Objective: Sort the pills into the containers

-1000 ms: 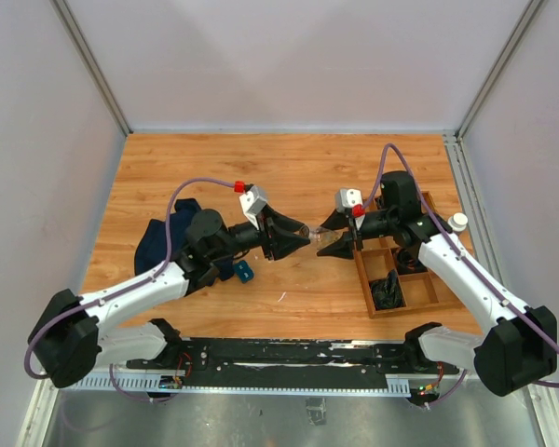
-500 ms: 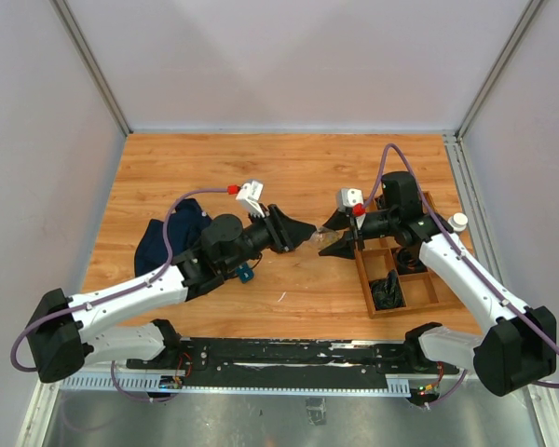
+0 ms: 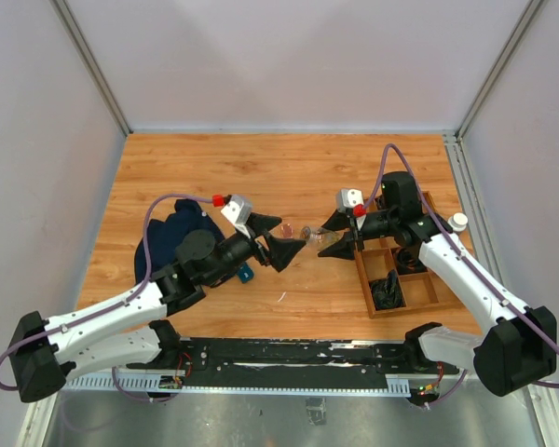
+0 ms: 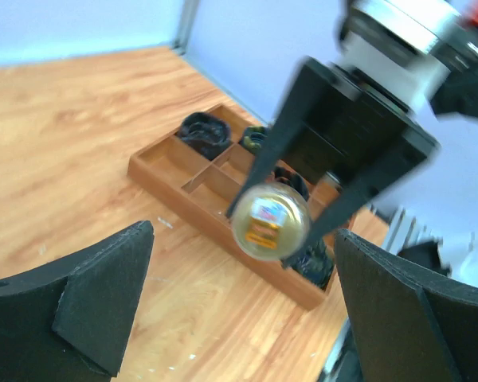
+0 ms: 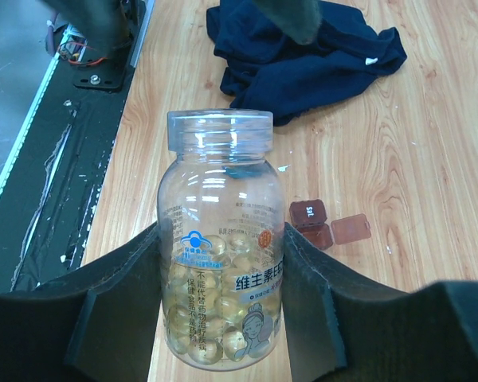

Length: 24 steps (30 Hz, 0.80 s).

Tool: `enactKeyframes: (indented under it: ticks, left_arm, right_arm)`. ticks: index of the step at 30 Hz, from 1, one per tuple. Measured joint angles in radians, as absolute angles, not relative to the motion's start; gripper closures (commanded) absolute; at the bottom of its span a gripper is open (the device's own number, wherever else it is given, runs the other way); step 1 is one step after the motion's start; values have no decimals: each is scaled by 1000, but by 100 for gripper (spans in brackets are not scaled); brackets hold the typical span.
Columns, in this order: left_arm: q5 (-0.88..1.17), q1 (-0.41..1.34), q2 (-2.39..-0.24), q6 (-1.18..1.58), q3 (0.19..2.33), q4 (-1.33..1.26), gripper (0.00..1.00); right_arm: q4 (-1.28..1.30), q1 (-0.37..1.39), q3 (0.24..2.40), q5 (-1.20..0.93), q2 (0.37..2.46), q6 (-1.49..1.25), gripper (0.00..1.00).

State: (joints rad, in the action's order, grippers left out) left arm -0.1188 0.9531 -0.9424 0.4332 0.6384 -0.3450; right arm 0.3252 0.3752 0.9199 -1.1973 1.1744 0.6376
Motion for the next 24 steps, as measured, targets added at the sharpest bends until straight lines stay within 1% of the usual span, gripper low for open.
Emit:
enactKeyframes:
  ticks: [3, 6, 10, 15, 20, 22, 24]
  left_arm:
    - [23, 952, -886, 217, 563, -437, 1]
    - [202, 939, -888, 23, 543, -479, 1]
    - [394, 862, -943, -112, 554, -498, 3]
    - [580, 759, -1042, -158, 591, -518, 14]
    - [675, 741, -1112, -152, 653, -530, 22]
    - [699, 741, -1133, -144, 673, -542, 27]
    - [717, 741, -1148, -135, 685, -550, 36]
  right_arm:
    - [325, 375, 920, -1205, 1174, 638, 99]
    - [325, 375, 920, -1207, 1174, 640, 100]
    - [325, 375, 920, -1212, 1174, 647, 99]
    - [325, 375, 920, -1214, 1174, 652, 99]
    - [325, 375, 920, -1222, 1174, 653, 99]
    - [325, 375, 920, -1224, 1174, 653, 99]
    - [325, 375, 920, -1225, 1174, 653, 100]
